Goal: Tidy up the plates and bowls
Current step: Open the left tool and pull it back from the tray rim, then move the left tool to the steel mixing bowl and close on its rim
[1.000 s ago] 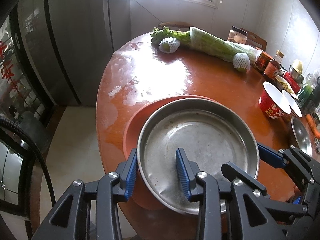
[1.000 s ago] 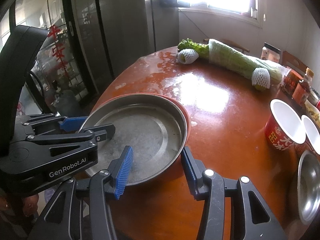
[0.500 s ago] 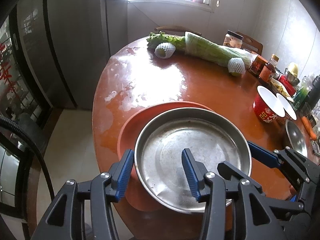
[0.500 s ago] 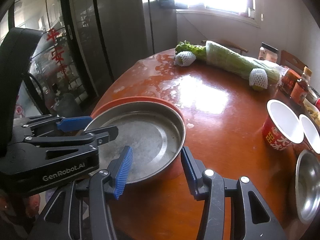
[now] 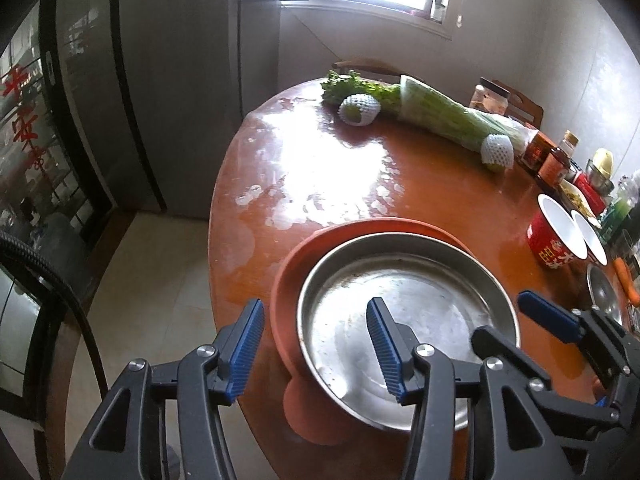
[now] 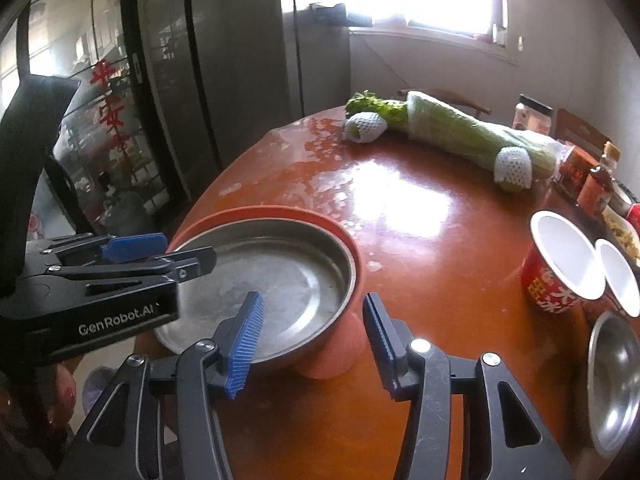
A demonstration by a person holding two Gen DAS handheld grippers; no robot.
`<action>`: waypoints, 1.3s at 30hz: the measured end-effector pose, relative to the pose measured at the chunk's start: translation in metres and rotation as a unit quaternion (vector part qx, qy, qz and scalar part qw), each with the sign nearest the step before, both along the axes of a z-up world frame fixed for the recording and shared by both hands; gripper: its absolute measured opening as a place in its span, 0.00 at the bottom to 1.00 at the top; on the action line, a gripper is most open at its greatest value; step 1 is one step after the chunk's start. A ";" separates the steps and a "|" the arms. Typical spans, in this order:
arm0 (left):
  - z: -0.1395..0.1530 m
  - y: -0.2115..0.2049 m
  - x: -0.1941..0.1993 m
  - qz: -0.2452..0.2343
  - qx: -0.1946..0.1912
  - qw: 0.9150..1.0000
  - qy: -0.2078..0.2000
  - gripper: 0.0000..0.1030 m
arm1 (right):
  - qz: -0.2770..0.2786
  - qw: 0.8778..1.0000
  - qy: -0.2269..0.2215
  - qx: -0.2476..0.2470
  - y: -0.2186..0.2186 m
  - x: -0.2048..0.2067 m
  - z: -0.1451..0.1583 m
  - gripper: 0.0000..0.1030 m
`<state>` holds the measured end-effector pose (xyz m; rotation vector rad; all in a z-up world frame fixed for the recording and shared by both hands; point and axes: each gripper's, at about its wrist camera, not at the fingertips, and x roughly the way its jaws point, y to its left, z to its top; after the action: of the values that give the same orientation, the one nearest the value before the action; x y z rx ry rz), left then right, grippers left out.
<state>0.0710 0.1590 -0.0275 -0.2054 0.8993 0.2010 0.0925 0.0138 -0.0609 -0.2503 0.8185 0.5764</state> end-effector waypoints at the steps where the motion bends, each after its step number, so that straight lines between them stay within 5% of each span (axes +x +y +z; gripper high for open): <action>1: 0.000 0.001 -0.001 0.001 -0.001 1.000 -0.001 0.51 | -0.002 1.000 0.000 0.000 -0.001 0.001 0.000 0.55; 7: 0.014 -0.005 -0.008 -0.009 0.000 1.000 -0.017 0.52 | -0.010 1.000 -0.001 0.004 -0.010 0.000 0.005 0.57; 11: 0.027 -0.015 -0.013 -0.021 -0.006 0.999 -0.030 0.64 | -0.013 1.000 -0.008 0.015 -0.020 -0.004 0.017 0.61; 20: 0.053 -0.048 -0.019 -0.042 -0.010 0.997 -0.059 0.65 | -0.045 0.998 -0.042 0.025 -0.059 -0.016 0.044 0.66; 39: 0.045 -0.125 -0.024 -0.102 0.014 0.993 -0.051 0.65 | -0.123 0.989 -0.055 0.063 -0.153 -0.029 0.067 0.69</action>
<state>0.0468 0.0343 0.0176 -0.0959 0.8090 0.0139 0.0636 -0.1396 0.0066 -0.0630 0.6912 0.3761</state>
